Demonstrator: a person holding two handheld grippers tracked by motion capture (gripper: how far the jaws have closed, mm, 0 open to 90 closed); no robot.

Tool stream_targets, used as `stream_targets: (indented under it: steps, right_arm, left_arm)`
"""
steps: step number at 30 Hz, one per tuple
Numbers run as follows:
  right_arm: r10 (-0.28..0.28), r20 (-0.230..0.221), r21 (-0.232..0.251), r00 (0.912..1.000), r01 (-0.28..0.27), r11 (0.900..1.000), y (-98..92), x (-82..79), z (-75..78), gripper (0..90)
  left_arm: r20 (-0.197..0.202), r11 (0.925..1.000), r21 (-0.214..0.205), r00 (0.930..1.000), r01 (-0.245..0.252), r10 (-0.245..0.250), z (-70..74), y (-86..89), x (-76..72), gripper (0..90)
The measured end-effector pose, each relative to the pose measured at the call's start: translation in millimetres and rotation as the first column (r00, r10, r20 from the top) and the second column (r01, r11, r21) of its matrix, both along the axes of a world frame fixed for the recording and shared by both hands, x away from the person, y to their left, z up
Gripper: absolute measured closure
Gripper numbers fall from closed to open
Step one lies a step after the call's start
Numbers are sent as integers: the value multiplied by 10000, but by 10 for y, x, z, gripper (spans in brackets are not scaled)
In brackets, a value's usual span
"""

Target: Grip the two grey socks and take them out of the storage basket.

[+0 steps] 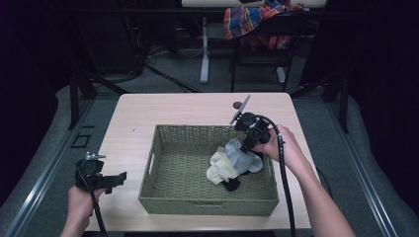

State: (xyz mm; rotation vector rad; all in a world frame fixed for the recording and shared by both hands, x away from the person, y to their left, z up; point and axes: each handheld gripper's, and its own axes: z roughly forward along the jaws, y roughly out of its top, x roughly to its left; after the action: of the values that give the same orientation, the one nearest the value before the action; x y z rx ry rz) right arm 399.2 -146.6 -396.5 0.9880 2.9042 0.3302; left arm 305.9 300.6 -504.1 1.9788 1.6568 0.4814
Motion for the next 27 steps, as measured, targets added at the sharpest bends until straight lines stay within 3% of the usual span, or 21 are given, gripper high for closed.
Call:
stream_targets:
  steps: [27]
  right_arm:
    - [-604, 308, 169, 9977, 599, 9981, -90, 278, 366, 849]
  left_arm:
    - [-35, 10000, -34, 10000, 18, -18, -9, -6, 9, 33]
